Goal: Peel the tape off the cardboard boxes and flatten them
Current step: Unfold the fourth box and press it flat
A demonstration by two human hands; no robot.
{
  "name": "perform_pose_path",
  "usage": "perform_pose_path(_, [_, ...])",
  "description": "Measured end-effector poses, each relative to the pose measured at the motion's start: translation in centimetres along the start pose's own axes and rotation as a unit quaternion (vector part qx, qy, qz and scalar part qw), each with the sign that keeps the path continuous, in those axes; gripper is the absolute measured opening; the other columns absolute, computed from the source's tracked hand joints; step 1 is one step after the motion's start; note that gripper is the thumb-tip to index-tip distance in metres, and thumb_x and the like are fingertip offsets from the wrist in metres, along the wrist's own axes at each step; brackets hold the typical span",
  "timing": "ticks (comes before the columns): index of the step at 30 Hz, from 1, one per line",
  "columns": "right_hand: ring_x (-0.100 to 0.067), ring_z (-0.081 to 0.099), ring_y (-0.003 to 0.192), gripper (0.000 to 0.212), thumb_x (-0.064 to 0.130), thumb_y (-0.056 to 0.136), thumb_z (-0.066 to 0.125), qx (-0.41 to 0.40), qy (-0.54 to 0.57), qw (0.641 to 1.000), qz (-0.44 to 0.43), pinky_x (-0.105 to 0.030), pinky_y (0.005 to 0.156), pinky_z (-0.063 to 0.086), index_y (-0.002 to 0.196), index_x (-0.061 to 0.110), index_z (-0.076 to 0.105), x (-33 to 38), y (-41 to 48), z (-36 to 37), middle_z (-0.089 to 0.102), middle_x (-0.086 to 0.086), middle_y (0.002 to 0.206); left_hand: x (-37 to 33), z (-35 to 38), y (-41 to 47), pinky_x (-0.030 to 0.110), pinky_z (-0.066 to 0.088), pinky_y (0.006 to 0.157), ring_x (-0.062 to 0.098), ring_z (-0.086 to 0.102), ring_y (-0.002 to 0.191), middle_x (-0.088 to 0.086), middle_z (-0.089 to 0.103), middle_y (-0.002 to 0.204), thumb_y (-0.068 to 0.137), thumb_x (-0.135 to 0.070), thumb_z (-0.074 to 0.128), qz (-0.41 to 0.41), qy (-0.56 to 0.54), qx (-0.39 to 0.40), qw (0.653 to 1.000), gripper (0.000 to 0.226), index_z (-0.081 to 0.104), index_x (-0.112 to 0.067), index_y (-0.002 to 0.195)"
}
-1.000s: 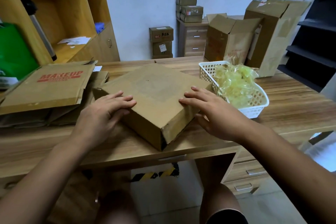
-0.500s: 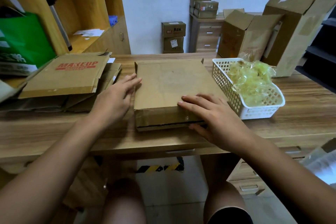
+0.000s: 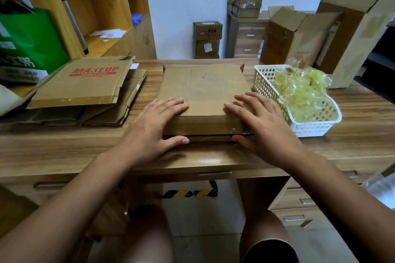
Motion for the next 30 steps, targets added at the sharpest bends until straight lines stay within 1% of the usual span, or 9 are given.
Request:
perform_pose_path(3, [-0.032,0.042,0.139,0.08,0.035,0.082,0.081,0.018,0.014,1.0,0.012,-0.052,0.113,0.039,0.152,0.024,0.044,-0.6,-0.3,-0.1,0.045,-0.008,0.15,-0.1,0.1,0.2,0.041,0.016,0.125,0.008,0.024,0.149,-0.009,0.035,0.159,0.078,-0.067,0.057,0.003,0.009,0.001,1.0,0.086,0.034,-0.032,0.153])
perform_pose_path(7, [-0.029,0.047,0.133,0.078,0.027,0.082,0.082,0.009,0.034,0.999,-0.002,-0.045,0.108,0.046,0.151,0.021,0.046,-0.6,-0.7,0.0,0.047,-0.009,0.146,-0.2,0.1,0.2,0.043,0.018,0.124,0.008,0.024,0.148,-0.01,0.035,0.159,0.079,-0.06,0.063,-0.001,0.013,-0.002,1.0,0.084,0.034,-0.033,0.153])
perform_pose_path(12, [-0.024,0.051,0.131,0.068,0.027,0.085,0.079,-0.001,0.071,0.997,-0.004,-0.042,0.1,0.053,0.147,0.022,0.051,-1.2,-0.9,0.0,0.049,-0.004,0.145,0.0,-0.2,0.1,0.043,0.019,0.124,0.006,0.024,0.149,-0.011,0.034,0.159,0.082,-0.065,0.056,0.004,0.001,0.004,1.0,0.081,0.034,-0.034,0.153])
perform_pose_path(14, [-0.023,0.049,0.135,0.065,0.029,0.088,0.074,0.002,0.09,0.996,-0.007,-0.042,0.1,0.053,0.148,0.023,0.05,-1.5,-1.0,0.0,0.047,-0.004,0.149,-0.1,-0.2,0.0,0.043,0.019,0.124,0.006,0.023,0.149,-0.011,0.034,0.159,0.085,-0.068,0.05,0.013,0.016,0.001,1.0,0.08,0.033,-0.033,0.154])
perform_pose_path(18, [-0.019,0.033,0.15,0.062,0.047,0.095,0.052,0.026,0.129,0.991,0.0,-0.048,0.112,0.045,0.152,0.023,0.046,-2.0,-1.2,0.0,0.041,0.0,0.159,-0.4,0.1,-0.4,0.041,0.015,0.125,0.005,0.02,0.15,-0.011,0.031,0.16,0.096,-0.065,0.041,0.045,0.066,-0.025,0.996,0.069,0.028,-0.034,0.156])
perform_pose_path(21, [-0.013,0.023,0.154,0.065,0.055,0.096,0.042,0.046,0.135,0.99,0.005,-0.048,0.119,0.036,0.155,0.028,0.041,-2.0,-1.3,0.0,0.034,0.005,0.163,-0.6,0.4,-0.5,0.04,0.016,0.125,0.005,0.021,0.15,-0.011,0.031,0.16,0.097,-0.063,0.037,0.061,0.082,-0.027,0.994,0.066,0.027,-0.034,0.156])
perform_pose_path(26, [-0.006,0.019,0.154,0.061,0.054,0.099,0.034,0.049,0.166,0.985,0.018,-0.043,0.124,0.028,0.154,0.031,0.04,-1.8,-1.1,-0.4,0.033,0.01,0.163,-1.1,-0.2,-0.1,0.042,0.035,0.117,0.007,0.038,0.143,-0.009,0.044,0.153,0.102,-0.052,0.038,0.062,0.057,-0.043,0.996,0.053,0.04,-0.032,0.15])
perform_pose_path(28, [-0.01,0.023,0.153,0.057,0.05,0.1,0.036,0.036,0.177,0.983,0.023,-0.045,0.124,0.028,0.152,0.027,0.044,-1.6,-1.0,-0.5,0.037,0.006,0.161,-1.2,-0.6,0.2,0.04,0.038,0.116,0.005,0.04,0.141,-0.012,0.047,0.15,0.1,-0.053,0.036,0.045,0.036,-0.038,0.998,0.052,0.044,-0.033,0.147])
perform_pose_path(30, [-0.017,0.027,0.152,0.051,0.042,0.104,0.041,-0.008,0.164,0.986,0.024,-0.049,0.121,0.03,0.15,0.02,0.049,-1.5,-1.0,-0.7,0.042,0.0,0.158,-1.2,-1.1,0.5,0.038,0.04,0.115,0.002,0.042,0.139,-0.015,0.051,0.146,0.096,-0.056,0.034,0.029,0.012,-0.033,0.999,0.054,0.048,-0.036,0.144])
Point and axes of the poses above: each hand's wrist, its own y-axis towards the middle knuckle, its own z-axis out of the palm, x = y × z, the point moved 3 cm from there along y, towards the middle knuckle
